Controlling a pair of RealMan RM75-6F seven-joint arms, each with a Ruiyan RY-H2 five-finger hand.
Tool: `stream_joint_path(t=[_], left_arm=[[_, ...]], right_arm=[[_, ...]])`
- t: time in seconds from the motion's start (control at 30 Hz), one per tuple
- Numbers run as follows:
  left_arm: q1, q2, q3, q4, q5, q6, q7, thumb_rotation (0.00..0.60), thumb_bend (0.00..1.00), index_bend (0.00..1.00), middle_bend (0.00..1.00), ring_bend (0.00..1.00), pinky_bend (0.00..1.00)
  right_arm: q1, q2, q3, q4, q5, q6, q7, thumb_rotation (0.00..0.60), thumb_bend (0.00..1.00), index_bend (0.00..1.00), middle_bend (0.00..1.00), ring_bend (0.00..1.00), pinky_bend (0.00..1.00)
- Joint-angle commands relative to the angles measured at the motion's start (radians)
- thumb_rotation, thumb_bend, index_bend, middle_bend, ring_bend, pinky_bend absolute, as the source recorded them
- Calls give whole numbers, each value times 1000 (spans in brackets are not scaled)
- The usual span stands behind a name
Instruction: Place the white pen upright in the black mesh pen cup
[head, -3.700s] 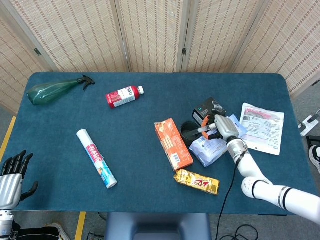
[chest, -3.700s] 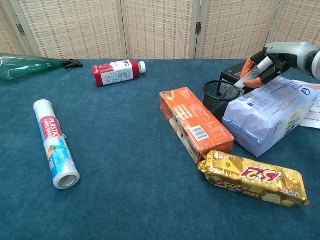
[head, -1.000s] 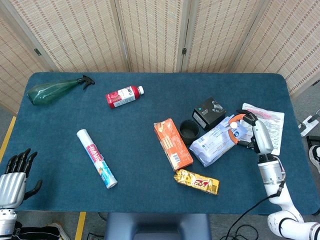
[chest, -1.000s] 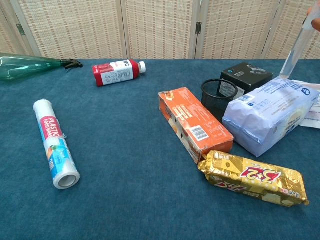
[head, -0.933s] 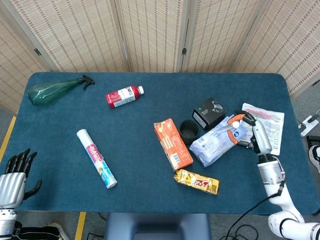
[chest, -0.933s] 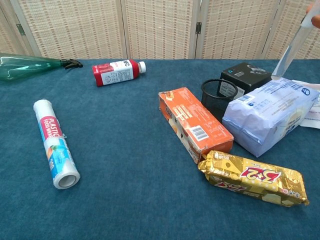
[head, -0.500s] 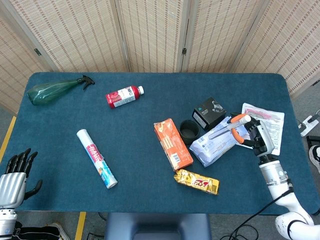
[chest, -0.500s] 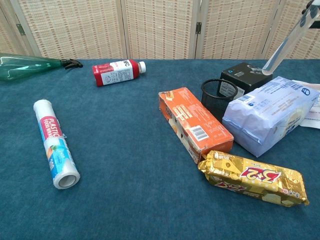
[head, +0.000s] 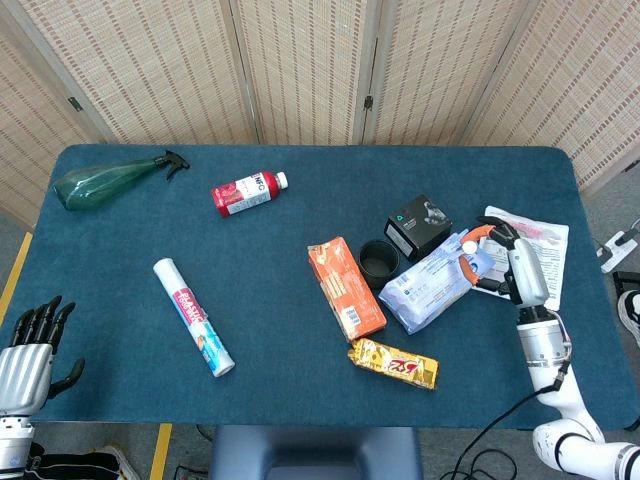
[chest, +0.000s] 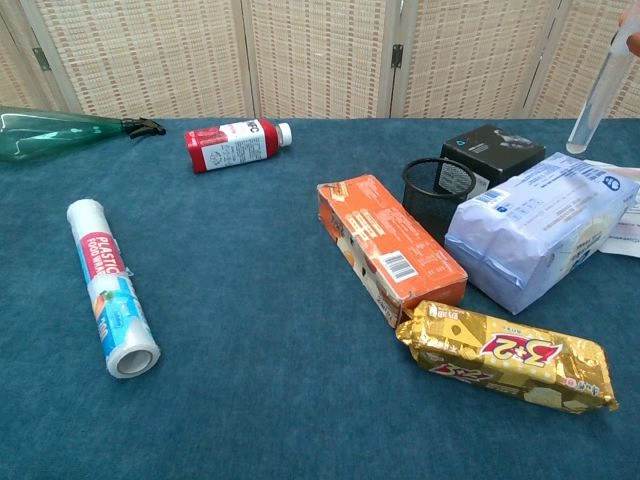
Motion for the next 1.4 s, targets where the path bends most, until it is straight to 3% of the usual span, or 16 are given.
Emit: stream_joint_path(t=[0.03,0.13,0.23,0.6,0.8,1.03,1.1,1.2,1.4], left_arm=[[0,0,0,0,0,0,-1,600,386,119,39,51,93],[1,0,1,1,-2,1,-3,600,385,119,39,51,93],[2,0,2,3,-3,1,-3,600,386,119,39,51,93],[3,-2,3,6,-4,-1,-4,600,387,119,39,51,93],[2,-3,3,9,-7,-5,-6,600,386,119,39,51,93],[2,-4,2,11,-8,-6,-8,600,386,119,39,51,92],[1,-4,3,12,-8,-8,-11,600,386,119,39,51,92],[1,-4,3,14,-9,-7,-14,600,386,119,39,52,93],[0,-5,3,15,-7,-9,-13,600,386,119,39,51,93]], right_arm=[[-4,48,13,-106,28,-90,341,600,460,630,432,185,159],[-10,98,27,-149,34,-149,522,600,459,629,433,185,159],[-11,120,32,-136,28,-169,577,600,460,629,434,185,159],[14,-19,29,21,60,-15,103,600,460,630,436,185,159],[28,-71,35,67,42,35,4,600,460,630,437,185,159],[30,-55,39,7,62,-18,83,600,459,630,440,185,156],[29,-13,65,-86,126,-123,263,600,460,630,442,186,156],[29,37,86,-120,151,-202,375,600,460,630,442,186,156],[58,15,96,-95,162,-216,322,600,459,629,442,186,156]])
